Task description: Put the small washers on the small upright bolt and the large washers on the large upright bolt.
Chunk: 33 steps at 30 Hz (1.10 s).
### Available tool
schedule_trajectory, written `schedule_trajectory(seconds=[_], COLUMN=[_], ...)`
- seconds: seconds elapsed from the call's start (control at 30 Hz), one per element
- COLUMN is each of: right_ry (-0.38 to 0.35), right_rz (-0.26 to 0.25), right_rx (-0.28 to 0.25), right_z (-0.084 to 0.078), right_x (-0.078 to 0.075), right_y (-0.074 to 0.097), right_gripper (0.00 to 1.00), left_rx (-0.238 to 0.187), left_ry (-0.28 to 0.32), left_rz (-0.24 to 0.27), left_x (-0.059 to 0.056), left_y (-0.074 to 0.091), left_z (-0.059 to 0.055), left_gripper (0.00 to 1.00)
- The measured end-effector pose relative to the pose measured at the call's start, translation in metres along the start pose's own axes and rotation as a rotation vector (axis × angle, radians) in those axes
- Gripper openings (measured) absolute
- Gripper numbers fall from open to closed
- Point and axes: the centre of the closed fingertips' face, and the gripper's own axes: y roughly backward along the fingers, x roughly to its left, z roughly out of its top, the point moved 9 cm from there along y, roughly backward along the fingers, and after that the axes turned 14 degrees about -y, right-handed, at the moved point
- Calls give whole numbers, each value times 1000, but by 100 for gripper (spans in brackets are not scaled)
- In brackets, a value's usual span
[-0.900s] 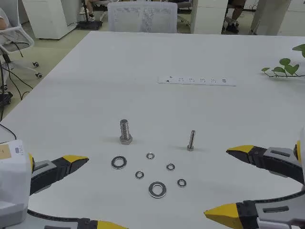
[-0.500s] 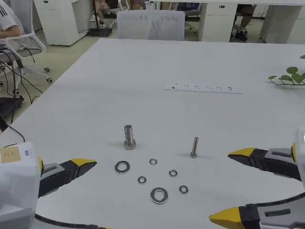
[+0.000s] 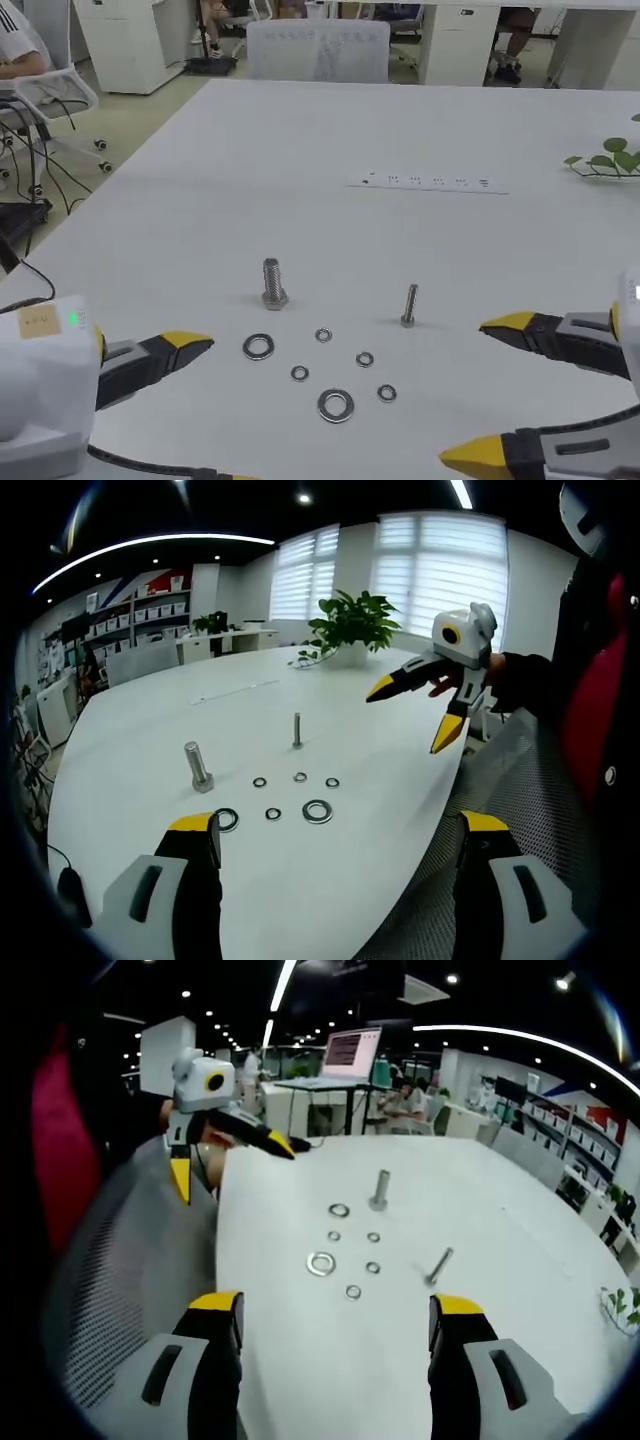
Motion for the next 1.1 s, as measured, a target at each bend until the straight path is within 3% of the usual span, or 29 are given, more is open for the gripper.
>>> schedule_trajectory(seconds=[1.1], right_ry=[19], right_rz=[2], right_rx=[41], right_z=[-2], right_x=[-2], right_y=[-3], right_gripper=[75], left_rx=[19], left_ry=[-4], left_rz=[2], left_x=[-1], left_y=[-2], left_z=[-2], left_gripper=[97])
